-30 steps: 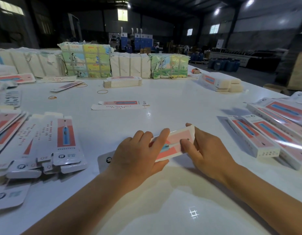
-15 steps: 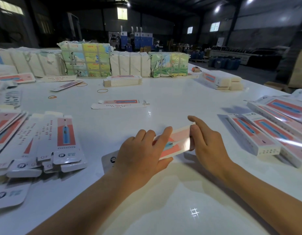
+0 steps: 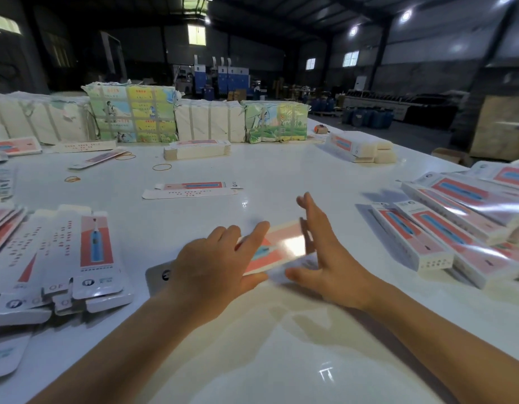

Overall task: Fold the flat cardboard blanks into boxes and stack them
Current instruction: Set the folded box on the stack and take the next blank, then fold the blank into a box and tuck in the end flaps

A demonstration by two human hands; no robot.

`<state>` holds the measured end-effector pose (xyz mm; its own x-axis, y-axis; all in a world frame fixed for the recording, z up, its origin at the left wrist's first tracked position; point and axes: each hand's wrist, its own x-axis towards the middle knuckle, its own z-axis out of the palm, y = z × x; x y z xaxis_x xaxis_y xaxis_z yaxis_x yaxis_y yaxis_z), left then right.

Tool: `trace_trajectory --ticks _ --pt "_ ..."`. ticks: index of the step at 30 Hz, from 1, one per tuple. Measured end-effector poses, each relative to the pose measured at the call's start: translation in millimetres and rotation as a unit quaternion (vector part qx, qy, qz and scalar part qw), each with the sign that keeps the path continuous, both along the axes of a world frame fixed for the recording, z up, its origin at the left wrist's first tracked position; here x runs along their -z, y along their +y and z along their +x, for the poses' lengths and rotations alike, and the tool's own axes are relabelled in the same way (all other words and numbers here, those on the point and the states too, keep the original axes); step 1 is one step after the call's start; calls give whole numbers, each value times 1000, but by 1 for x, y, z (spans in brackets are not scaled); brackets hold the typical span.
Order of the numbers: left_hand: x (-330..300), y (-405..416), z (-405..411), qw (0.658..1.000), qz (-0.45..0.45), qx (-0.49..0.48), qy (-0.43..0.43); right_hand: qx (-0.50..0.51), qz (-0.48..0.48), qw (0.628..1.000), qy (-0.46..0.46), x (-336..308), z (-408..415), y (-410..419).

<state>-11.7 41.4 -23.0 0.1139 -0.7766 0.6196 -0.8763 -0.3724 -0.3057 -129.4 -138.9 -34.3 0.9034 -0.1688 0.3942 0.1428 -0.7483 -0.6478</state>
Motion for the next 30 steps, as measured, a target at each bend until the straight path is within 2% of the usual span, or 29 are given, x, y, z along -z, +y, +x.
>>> trace_trajectory --ticks 4,7,10,14,16,18,20,23,24,27,30 --pt "4 3 5 999 -7 32 20 1 -249 965 -79 0 -5 -6" --pt "14 1 8 998 -28 57 18 21 -339 935 -99 -1 -4 -9" --pt "17 -5 6 995 -65 75 11 65 -344 931 -108 -6 -7 -18" --pt "27 -10 3 986 -80 133 68 254 -261 923 -126 -44 -23 -70" --pt "32 -9 4 981 -51 137 125 349 -234 894 -155 -70 -39 -113" --pt "32 -10 3 976 -21 125 176 452 -236 846 -157 -88 -66 -159" --pt "32 -11 3 975 -13 118 189 551 -237 795 -94 -88 -104 -203" --pt "33 -12 4 975 -14 108 196 646 -208 722 137 -69 -154 -240" --pt "32 -13 4 974 -11 106 200 655 -197 710 166 -66 -162 -244" --pt "28 -13 3 972 4 96 214 642 -222 726 106 -75 -148 -239" --pt "28 -12 1 968 16 77 237 558 -257 789 -7 -94 -99 -198"
